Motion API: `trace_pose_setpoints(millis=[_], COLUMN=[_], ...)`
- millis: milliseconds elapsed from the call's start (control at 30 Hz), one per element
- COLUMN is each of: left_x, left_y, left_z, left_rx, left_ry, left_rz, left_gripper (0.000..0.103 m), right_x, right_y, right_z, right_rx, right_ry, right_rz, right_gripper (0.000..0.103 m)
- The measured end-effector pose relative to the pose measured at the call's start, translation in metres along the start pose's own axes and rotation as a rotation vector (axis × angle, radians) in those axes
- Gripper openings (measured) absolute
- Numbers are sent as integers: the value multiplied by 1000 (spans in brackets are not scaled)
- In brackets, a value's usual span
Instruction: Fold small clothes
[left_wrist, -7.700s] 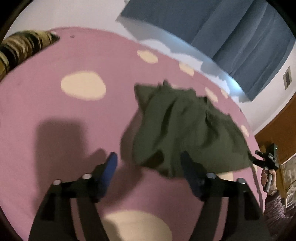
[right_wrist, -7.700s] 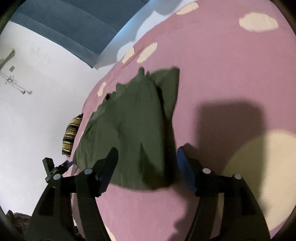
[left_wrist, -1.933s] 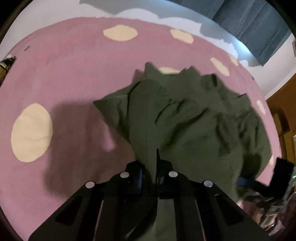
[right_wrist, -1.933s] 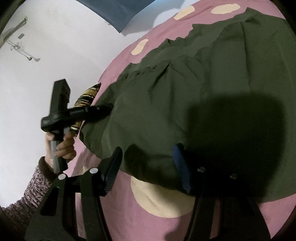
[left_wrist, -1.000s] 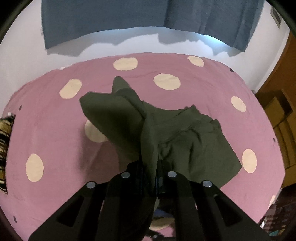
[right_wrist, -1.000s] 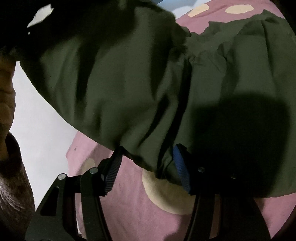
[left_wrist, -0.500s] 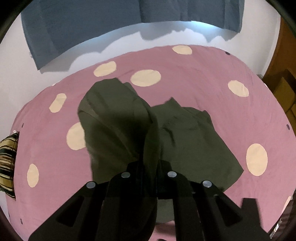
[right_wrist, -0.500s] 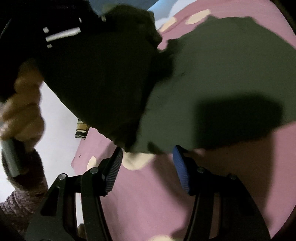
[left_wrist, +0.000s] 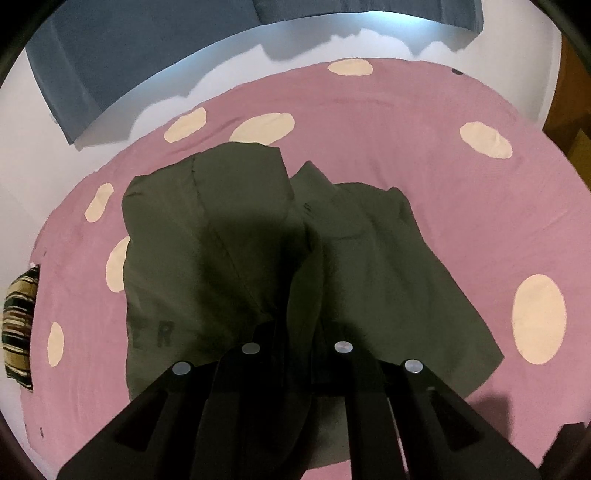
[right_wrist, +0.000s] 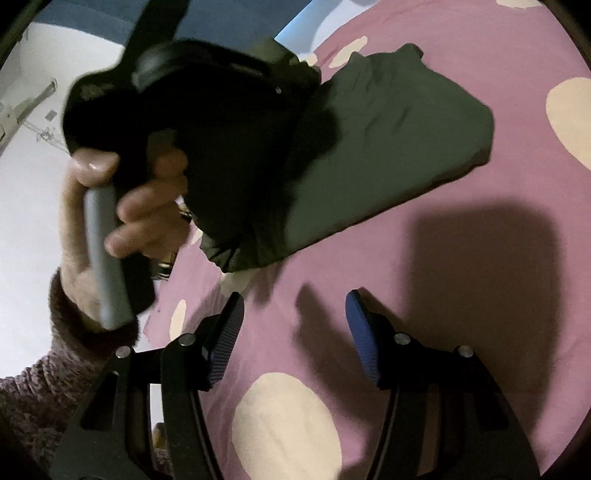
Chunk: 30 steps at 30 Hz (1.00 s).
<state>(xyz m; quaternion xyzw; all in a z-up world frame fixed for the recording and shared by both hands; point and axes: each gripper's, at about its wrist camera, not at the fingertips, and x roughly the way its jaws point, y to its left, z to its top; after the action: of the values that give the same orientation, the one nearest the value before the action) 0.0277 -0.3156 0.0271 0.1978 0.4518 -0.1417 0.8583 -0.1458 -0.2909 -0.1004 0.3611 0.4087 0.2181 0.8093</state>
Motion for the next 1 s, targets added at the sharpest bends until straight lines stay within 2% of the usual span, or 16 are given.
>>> trace_pose_setpoints(millis=[333,500,600,667,700,767,867,900,1000], left_x=[12,3,-9,-18,-23,-36,-62,-70,-92], left_y=[-28,-31,-31,-32,-32,-34,-36,-35,-21], left_z=[-13,-15,-15,-15,-15,-16,-20,-21,-23], left_rx=[57,74,61,57,58,63,79,81,55], left_ry=[-48,-66,-89,-105,-115,-134,-188,-207,-253], left_rz=[123,122,91,69,55,8,-45,-60,-131], left_gripper=[9,17,29,32,36,44,49,55,64], right_x=[10,16,24,4,6,7,7,-6,-6], right_y=[-6,0,5,5,5,7,7,2,2], right_z=[4,0,5,1,1,-1,0,3,3], right_rx=[49,47,36,28,28,31,35,38,48], right_ry=[-19,2,6,6,6,3,1,0,-7], right_rz=[95,103,97,86,80,69,58,56,44], right_gripper=[57,62,64,64,65,65,66,66,67])
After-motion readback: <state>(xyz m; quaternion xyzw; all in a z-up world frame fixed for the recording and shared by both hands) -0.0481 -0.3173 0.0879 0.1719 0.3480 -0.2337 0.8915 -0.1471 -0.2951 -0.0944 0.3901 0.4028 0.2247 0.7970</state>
